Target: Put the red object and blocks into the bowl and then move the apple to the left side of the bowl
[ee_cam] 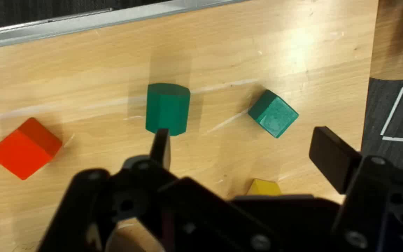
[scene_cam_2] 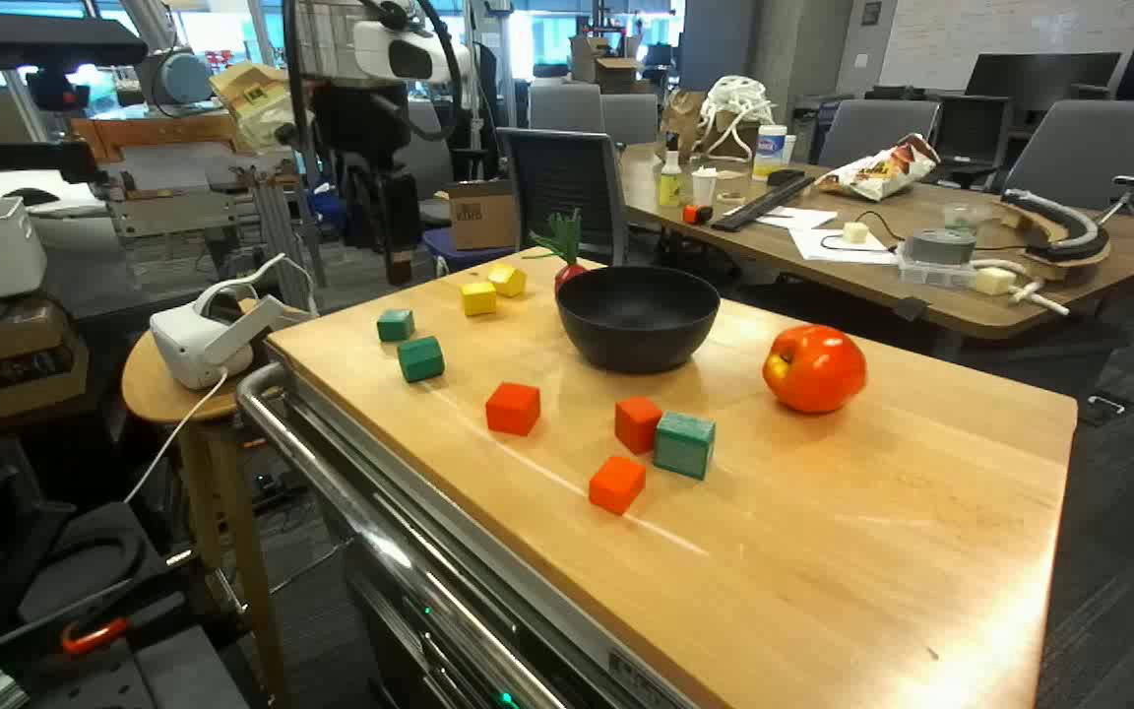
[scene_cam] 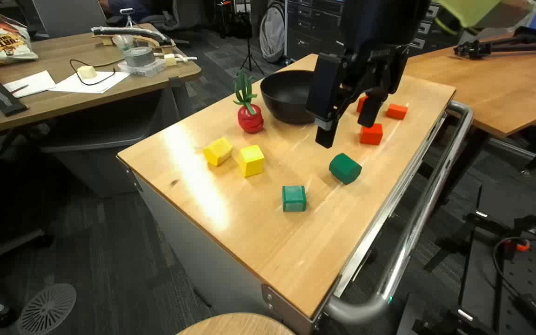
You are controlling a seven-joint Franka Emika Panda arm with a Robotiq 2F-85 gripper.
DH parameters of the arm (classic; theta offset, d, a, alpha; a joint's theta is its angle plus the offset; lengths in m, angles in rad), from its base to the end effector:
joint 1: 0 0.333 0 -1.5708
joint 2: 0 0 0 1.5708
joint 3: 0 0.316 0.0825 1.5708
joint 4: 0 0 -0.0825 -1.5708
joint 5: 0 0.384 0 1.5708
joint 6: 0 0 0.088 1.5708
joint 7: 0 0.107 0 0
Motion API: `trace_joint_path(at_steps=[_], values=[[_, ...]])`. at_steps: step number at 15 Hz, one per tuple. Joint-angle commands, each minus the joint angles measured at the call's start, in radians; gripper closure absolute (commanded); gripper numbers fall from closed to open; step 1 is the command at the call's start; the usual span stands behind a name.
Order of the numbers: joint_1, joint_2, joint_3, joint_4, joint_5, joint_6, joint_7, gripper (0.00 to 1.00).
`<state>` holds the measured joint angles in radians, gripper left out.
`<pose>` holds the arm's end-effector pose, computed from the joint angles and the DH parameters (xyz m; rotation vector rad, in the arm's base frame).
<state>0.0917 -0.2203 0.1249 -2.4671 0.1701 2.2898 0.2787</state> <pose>0.4440 0.1015 0.3797 -3.0197 0.2633 -0.0247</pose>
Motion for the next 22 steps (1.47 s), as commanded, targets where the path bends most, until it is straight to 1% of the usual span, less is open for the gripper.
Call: trace_joint_path(at_steps=[1,8,10,11,12,14,15,17,19,20,21,22], values=[[0.000,0.000,-0.001,0.004,0.000,0.000,0.000,0.00],[0.000,-0.007,0.000,0.018,0.000,0.000,0.000,0.00],[-0.010,0.014,0.014,0.041,-0.074,0.011,0.018,0.00],[-0.016,0.045,0.021,0.071,-0.140,0.016,0.010,0.00],[-0.015,0.075,0.019,0.101,-0.184,0.012,-0.018,0.00],[-0.009,0.178,0.009,0.201,-0.246,0.016,-0.082,0.00],[-0.011,0.226,0.010,0.253,-0.303,0.012,-0.085,0.00],[0.000,0.335,-0.001,0.377,-0.319,0.003,-0.129,0.00],[0.001,0.431,-0.011,0.489,-0.276,-0.033,-0.185,0.00],[0.000,0.475,-0.018,0.546,-0.276,-0.044,-0.192,0.00],[-0.001,0.496,-0.023,0.578,-0.269,-0.048,-0.202,0.00],[0.011,0.422,-0.026,0.458,-0.286,-0.001,-0.159,0.00]])
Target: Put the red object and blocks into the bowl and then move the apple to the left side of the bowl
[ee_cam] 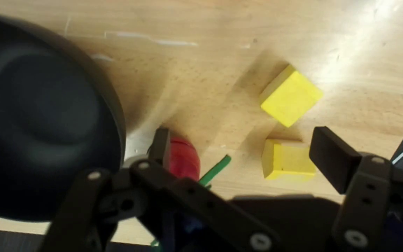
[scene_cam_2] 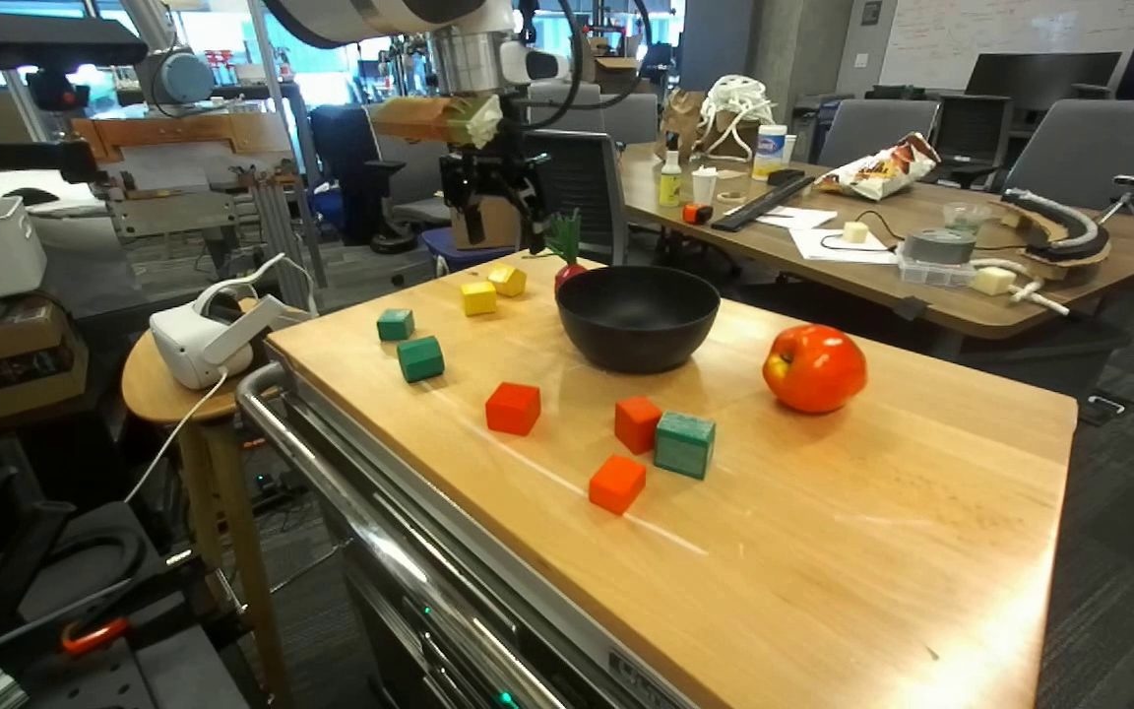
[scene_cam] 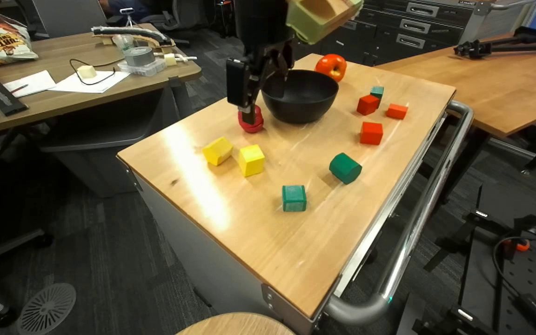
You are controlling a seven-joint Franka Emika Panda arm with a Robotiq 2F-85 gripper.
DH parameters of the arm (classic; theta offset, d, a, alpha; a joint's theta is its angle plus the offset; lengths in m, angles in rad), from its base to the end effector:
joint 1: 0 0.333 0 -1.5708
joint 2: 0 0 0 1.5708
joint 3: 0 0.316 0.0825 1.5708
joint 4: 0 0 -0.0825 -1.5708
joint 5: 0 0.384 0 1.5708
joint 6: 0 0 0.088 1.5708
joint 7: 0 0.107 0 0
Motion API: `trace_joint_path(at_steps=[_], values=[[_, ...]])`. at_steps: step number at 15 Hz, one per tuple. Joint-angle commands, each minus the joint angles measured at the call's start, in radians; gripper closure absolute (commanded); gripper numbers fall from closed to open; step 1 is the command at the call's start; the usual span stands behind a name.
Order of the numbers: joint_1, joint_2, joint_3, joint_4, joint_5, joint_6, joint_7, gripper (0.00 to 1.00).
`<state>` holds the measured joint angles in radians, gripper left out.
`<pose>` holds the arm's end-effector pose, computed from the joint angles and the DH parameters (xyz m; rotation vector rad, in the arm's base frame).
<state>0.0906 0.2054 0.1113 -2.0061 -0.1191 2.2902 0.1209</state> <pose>0.5874 0.1154 0.3632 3.0732 0.2351 0.1401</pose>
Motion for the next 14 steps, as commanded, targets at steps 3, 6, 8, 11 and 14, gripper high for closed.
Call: trace_joint_path(at_steps=[3,6,8,11,14], values=[[0.013,0.034,-0.019,0.019,0.004,-0.003,-0.005,0.00],[0.021,0.039,-0.018,0.023,-0.008,0.023,0.007,0.00],[0.031,0.061,-0.019,0.051,-0.026,0.042,0.015,0.00],[0.053,0.096,-0.030,0.107,-0.087,0.062,0.040,0.00],[0.086,0.133,-0.048,0.166,-0.189,0.039,0.070,0.00]])
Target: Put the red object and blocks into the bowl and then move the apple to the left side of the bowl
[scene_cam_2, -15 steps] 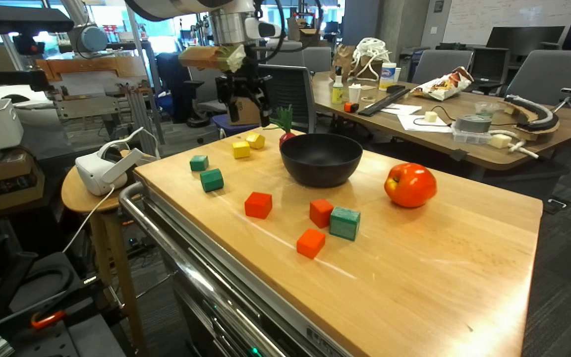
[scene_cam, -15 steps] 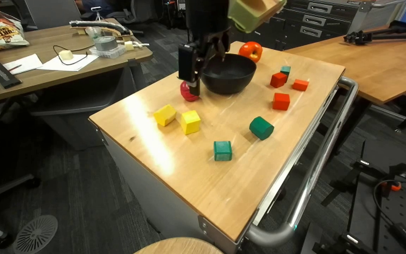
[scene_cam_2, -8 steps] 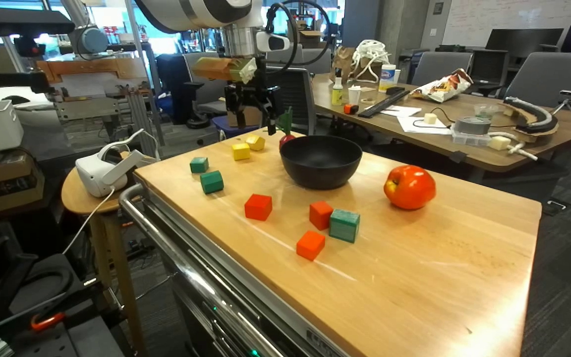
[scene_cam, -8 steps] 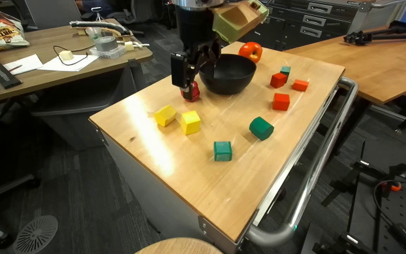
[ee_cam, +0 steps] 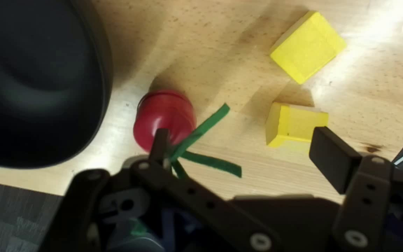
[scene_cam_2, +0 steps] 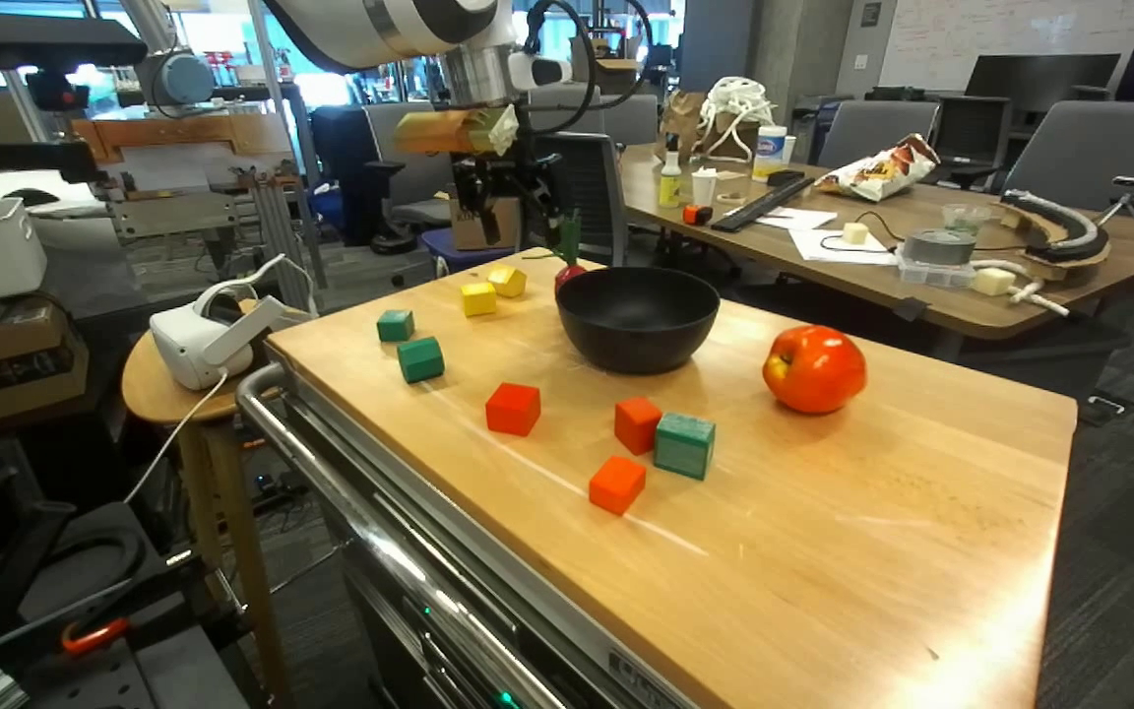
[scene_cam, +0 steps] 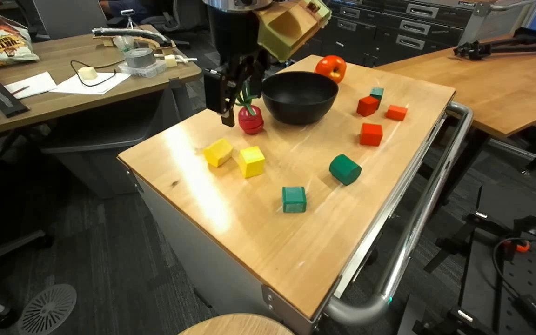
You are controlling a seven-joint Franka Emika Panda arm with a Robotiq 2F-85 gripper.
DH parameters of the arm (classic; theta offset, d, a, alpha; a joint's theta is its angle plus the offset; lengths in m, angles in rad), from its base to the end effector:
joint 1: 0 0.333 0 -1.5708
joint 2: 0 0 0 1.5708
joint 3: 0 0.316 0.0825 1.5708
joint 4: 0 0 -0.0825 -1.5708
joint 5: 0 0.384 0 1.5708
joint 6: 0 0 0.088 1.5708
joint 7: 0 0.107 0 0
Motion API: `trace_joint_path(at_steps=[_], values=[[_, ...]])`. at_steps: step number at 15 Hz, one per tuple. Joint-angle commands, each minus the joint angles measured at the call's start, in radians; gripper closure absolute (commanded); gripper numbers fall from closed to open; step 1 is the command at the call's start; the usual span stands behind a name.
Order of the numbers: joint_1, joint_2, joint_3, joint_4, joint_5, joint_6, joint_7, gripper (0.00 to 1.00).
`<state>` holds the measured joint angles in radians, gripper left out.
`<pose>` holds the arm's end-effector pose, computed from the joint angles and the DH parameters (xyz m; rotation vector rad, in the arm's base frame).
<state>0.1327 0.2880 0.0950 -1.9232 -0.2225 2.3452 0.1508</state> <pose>0.6130 0.1355 0.3559 2.9999 0.3255 0.2430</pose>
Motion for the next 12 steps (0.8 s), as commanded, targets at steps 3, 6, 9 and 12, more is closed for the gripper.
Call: trace_joint_path(at_steps=[3,6,9,12], values=[[0.079,0.084,-0.057,0.126,-0.186,-0.065,0.084,0.00],[0.111,0.114,-0.082,0.156,-0.271,-0.103,0.133,0.00],[0.138,0.136,-0.102,0.175,-0.349,-0.123,0.178,0.15],[0.150,0.148,-0.109,0.188,-0.400,-0.130,0.207,0.39]])
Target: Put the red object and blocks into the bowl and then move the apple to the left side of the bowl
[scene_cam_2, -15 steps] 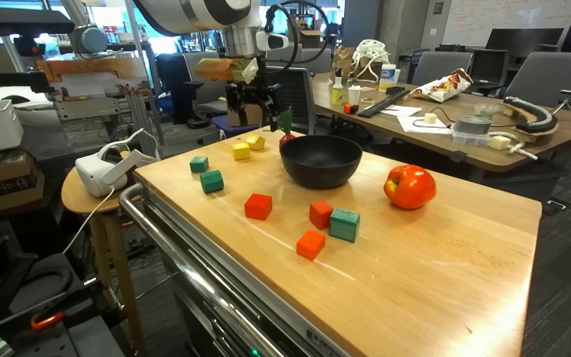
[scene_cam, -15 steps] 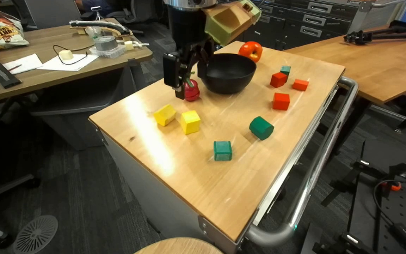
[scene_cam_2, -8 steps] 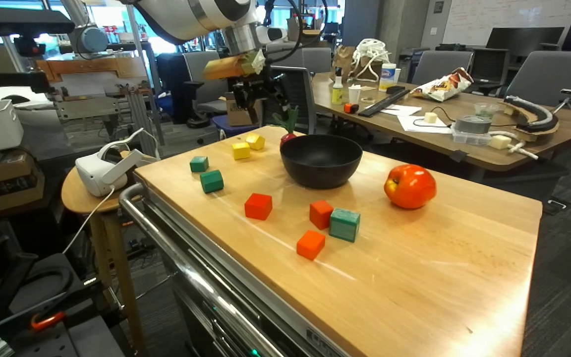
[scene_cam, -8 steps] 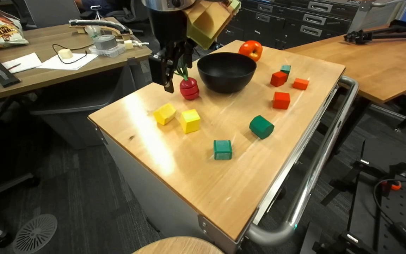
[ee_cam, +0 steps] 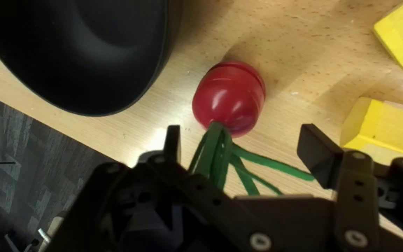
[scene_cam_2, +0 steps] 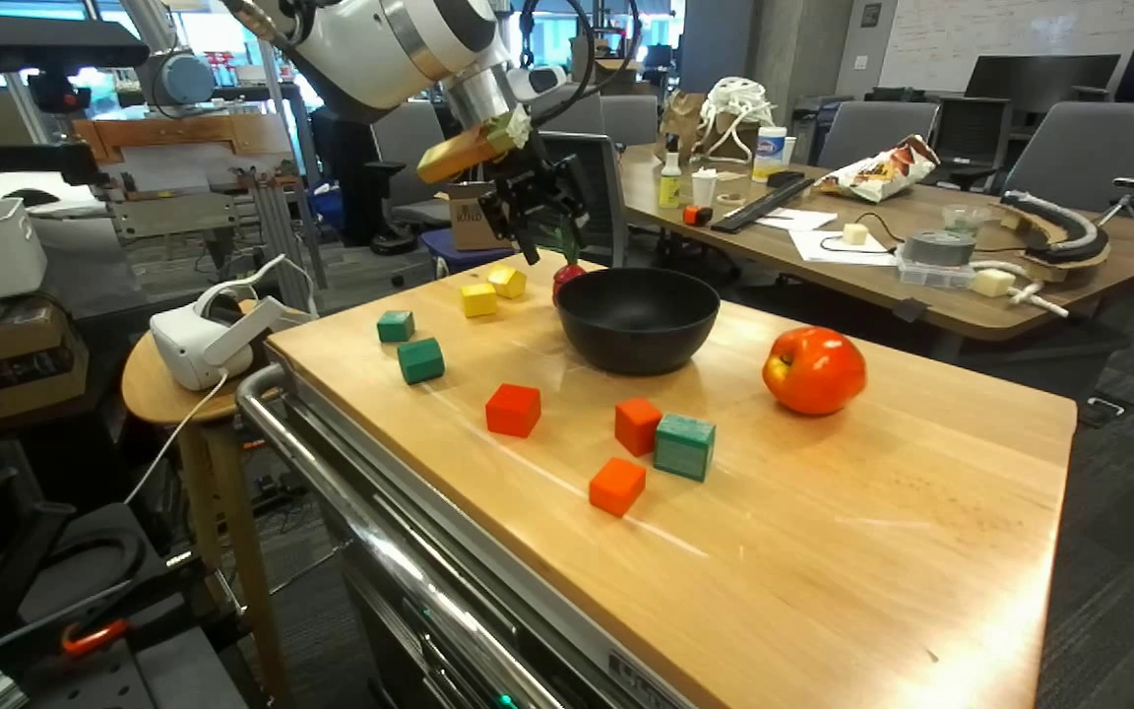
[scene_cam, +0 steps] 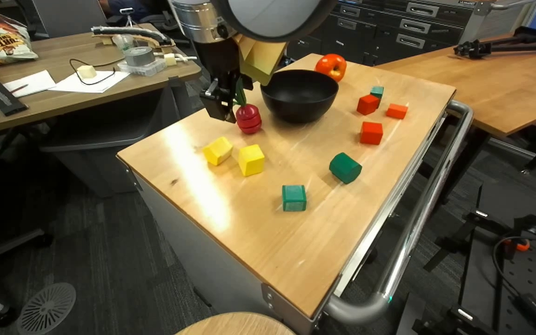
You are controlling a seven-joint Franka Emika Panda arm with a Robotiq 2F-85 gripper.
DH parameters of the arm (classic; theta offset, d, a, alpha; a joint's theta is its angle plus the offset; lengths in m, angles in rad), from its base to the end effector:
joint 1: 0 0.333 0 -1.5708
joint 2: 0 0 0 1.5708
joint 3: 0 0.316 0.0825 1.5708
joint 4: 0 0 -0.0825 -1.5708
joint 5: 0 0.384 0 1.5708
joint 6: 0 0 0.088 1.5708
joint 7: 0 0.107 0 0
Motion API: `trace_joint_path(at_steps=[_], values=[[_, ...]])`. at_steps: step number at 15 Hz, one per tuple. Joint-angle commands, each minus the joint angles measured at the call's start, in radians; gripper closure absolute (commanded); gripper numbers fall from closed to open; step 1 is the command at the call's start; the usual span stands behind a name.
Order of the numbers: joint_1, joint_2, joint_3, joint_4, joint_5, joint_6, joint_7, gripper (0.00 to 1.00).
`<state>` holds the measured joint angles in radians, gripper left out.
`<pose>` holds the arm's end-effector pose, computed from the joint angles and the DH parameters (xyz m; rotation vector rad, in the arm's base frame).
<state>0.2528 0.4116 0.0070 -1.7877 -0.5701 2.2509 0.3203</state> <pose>0.6390 0.1539 0.3318 2.6881 0.3950 0.2434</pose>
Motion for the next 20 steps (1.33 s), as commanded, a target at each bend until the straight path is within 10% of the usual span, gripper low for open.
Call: trace_joint_path(at_steps=[1,7,20], values=[[0.031,0.028,-0.020,0.057,-0.063,-0.039,0.045,0.47],[0.022,0.023,-0.016,0.061,-0.067,-0.050,0.072,0.93],[-0.138,-0.325,-0.068,-0.108,0.030,-0.028,0.230,0.93]])
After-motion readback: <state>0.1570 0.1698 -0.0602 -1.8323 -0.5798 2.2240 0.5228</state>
